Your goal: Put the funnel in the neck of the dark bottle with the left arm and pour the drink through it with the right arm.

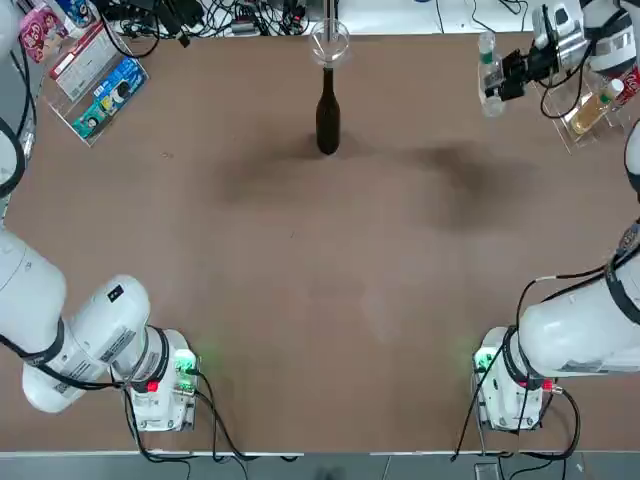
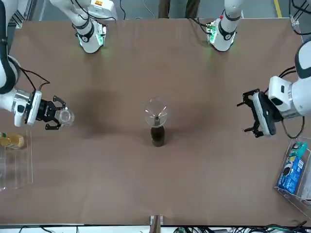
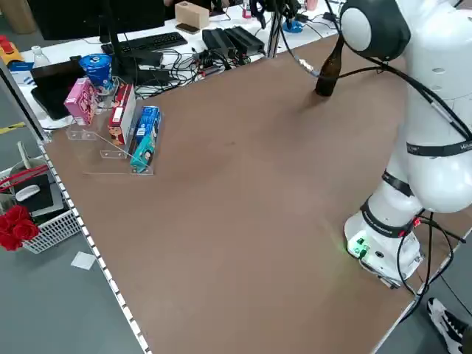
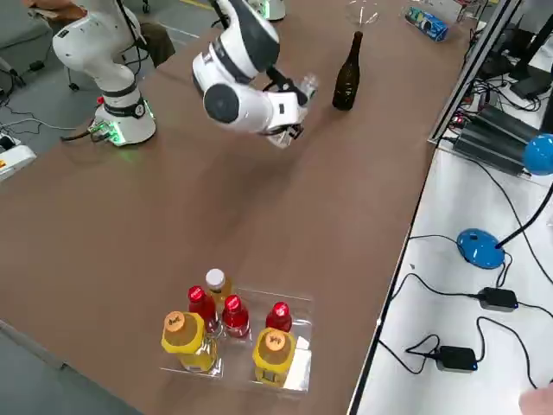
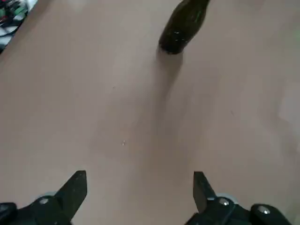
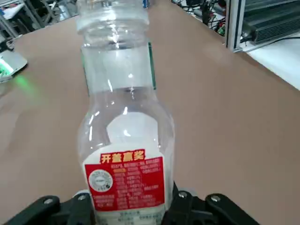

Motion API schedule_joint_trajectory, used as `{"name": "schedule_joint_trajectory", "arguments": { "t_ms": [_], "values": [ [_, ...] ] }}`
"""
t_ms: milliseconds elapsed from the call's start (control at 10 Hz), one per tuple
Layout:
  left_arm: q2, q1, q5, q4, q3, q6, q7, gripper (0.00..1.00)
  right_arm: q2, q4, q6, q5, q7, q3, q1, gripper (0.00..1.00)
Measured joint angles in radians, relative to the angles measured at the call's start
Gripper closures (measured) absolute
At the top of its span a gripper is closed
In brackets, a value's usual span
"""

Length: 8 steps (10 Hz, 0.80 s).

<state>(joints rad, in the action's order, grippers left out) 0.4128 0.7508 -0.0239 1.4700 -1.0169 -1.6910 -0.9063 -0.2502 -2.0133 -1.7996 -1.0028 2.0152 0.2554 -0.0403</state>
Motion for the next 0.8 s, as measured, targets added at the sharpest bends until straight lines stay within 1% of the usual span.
{"name": "schedule_joint_trajectory", "arguments": {
  "t_ms": [100,300,500,600,700,800],
  "values": [
    [-0.011,0.000,0.004,-0.023,0.001,0.032,0.043,0.00,-0.049,-0.001,0.049,-0.040,0.106,0.032,0.000,0.55],
    [-0.064,0.004,0.009,-0.066,0.011,0.097,0.210,0.00,-0.151,0.001,0.164,-0.099,0.304,0.094,-0.002,0.55],
    [-0.118,0.051,0.009,-0.086,0.033,0.147,0.274,0.00,-0.242,0.018,0.292,-0.129,0.444,0.152,-0.006,0.55],
    [-0.145,0.070,0.011,-0.096,0.045,0.190,0.306,0.00,-0.294,0.032,0.347,-0.151,0.505,0.171,-0.008,0.55],
    [-0.180,0.079,0.011,-0.104,0.066,0.246,0.342,0.00,-0.348,0.042,0.388,-0.174,0.556,0.181,-0.009,0.55],
    [-0.215,0.084,0.011,-0.106,0.076,0.278,0.384,0.00,-0.389,0.046,0.407,-0.190,0.588,0.182,-0.009,0.55]
  ]
}}
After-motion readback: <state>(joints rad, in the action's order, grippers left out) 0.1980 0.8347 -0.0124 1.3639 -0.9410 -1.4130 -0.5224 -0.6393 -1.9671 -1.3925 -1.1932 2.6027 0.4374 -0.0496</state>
